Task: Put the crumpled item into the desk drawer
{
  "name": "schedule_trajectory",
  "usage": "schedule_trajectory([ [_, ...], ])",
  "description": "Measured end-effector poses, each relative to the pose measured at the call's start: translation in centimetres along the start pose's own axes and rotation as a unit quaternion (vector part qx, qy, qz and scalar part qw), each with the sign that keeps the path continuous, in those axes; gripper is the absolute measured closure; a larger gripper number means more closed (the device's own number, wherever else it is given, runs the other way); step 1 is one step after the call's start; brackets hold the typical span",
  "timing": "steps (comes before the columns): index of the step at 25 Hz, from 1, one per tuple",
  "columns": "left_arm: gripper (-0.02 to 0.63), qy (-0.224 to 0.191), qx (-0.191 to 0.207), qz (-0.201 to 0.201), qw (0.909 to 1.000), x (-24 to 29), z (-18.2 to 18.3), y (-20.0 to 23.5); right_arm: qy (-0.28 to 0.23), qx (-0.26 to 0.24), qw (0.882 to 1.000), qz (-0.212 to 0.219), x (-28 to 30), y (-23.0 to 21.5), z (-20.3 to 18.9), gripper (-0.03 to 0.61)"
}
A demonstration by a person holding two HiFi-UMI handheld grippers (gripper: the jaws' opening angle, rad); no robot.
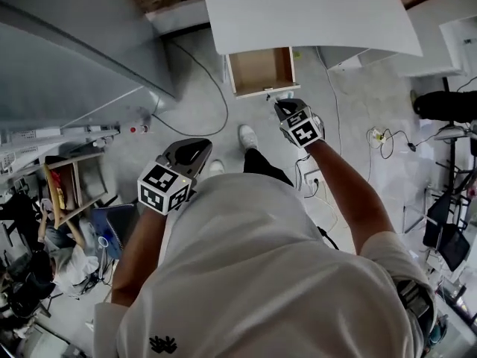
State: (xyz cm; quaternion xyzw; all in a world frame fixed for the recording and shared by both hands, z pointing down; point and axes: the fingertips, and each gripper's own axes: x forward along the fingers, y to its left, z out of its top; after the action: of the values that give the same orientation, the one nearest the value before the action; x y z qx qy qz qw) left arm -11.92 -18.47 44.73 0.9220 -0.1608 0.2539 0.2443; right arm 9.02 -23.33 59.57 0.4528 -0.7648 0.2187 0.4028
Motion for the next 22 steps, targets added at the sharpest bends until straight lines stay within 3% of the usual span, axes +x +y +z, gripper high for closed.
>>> schedule_trajectory([
  [5,0.579,0.013,-0.014,0.032,0.9993,5.4,3.7,1.7,0.013,-0.011,1.000,0.001,6.2,-9.0,-0.5,0.548],
  [9,0.578,0.027,-0.024,0.052,0.9980,8.4,5.4,2.5,0.023,-0.022,0.999,0.005,10.6,-13.8,-0.7,0.548],
  [16,0.578,0.040,-0.045,0.068,0.9959,12.8,7.3,3.6,0.058,-0.029,0.998,0.009,18.0,-19.2,-2.2,0.548],
  [22,0.578,0.048,-0.068,0.076,0.9936,15.0,7.3,4.7,0.096,-0.026,0.995,0.010,23.3,-21.3,-4.4,0.547],
])
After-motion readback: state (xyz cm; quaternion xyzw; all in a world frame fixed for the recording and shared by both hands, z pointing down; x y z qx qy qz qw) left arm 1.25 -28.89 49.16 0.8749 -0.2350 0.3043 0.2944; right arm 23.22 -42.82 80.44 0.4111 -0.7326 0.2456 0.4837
